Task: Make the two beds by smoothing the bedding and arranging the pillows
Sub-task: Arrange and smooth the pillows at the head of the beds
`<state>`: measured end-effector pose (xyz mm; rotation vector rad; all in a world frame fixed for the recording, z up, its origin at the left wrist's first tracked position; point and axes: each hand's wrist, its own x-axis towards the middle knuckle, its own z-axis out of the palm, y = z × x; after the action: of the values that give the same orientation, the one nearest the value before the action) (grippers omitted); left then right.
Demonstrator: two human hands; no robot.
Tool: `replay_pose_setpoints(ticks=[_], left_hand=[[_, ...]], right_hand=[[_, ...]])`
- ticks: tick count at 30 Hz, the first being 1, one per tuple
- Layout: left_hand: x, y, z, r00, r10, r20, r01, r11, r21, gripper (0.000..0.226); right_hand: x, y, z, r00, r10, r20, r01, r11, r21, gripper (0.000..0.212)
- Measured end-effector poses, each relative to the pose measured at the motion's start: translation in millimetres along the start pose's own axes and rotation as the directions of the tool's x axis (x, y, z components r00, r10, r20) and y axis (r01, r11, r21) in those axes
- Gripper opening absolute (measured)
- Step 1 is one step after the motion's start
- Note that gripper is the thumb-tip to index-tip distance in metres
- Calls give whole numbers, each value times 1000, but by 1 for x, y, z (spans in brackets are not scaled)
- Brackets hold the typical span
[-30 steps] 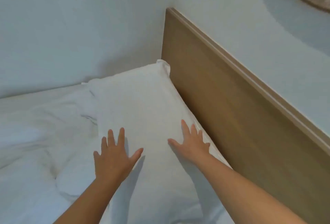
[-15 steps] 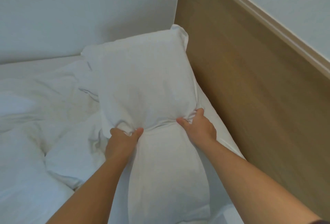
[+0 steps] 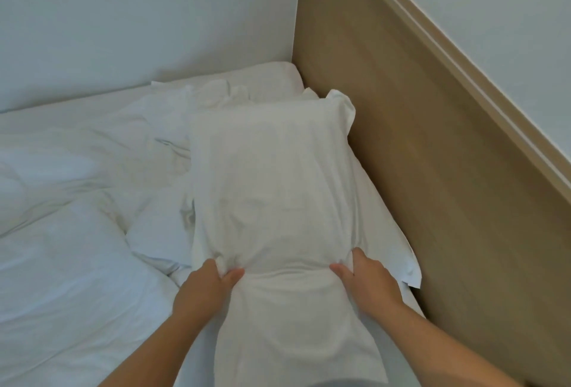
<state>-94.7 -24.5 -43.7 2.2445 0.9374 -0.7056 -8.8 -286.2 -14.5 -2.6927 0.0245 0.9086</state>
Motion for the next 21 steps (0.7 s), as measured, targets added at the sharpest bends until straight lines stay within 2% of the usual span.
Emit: replay_pose_setpoints(ticks=[2,4,6,8,9,11,13,15,18,21], left_hand=[[7,-9,7,1000,13,-17,-12,998,63,37],[13,-13,12,997,37,-61,-32,996,87,32],[17,-13,13,994,56,-98,-53,998,34,29],[20,-8,11,990,44,-131,-54,996,-76,29],[20,-5,9,988,22,-153,-43,990,-134,35],[24,2,5,982,-34,-186,-11,972,-237,69],[30,11,-1,981,-104,-162,34,923,-382,104],[42,18,-1,979,-183,-96,111,859,-500,118],[60,20,14,965,-263,-13,220,834,-507,122],[61,19,36,970,-239,-39,181,822,-540,116]], right_hand=[[3,4,8,999,3,37,-3,1000,-7,36],[9,6,17,997,-1,72,0,1000,16,36],[15,7,19,997,-6,73,2,999,54,39],[21,9,18,999,4,48,-11,990,143,57],[23,7,16,999,19,46,-28,977,210,73],[29,4,14,996,43,80,-70,921,382,106],[41,-3,15,992,55,115,-107,851,514,130],[55,-11,20,989,73,130,-135,810,571,145],[74,-14,36,985,122,123,-172,777,606,137],[79,-10,53,976,213,37,-197,805,560,129]])
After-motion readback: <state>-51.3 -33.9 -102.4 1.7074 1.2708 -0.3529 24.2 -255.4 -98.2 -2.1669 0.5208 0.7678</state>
